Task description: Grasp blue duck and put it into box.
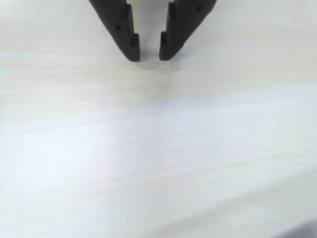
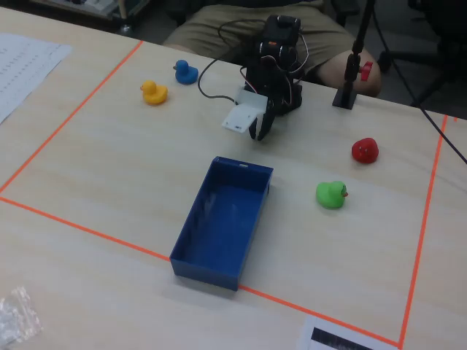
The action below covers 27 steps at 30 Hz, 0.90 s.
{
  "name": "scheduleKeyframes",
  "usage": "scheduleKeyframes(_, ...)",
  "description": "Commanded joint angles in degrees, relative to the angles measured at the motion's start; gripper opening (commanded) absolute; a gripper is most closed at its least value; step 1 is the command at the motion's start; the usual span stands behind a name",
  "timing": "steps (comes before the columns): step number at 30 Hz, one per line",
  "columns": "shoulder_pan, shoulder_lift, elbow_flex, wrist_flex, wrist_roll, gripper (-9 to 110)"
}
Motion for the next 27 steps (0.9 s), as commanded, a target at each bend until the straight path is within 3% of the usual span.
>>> scheduleKeyframes(1,2.99,-1.32,-0.62,-1.14,-1.93,0)
scheduleKeyframes(6,14.50,-20.48,-19.60,-6.33,-4.57,2)
scheduleKeyframes(11,33.66,-47.02,-62.31,2.11,-6.50,15)
scheduleKeyframes(16,54.58,-62.93,-94.75,15.03,-16.08,27)
scheduleKeyframes(19,65.74,-69.35,-102.22,11.69,-19.25,29)
scheduleKeyframes(27,86.40,-77.70,-101.51,1.23,-28.74,30)
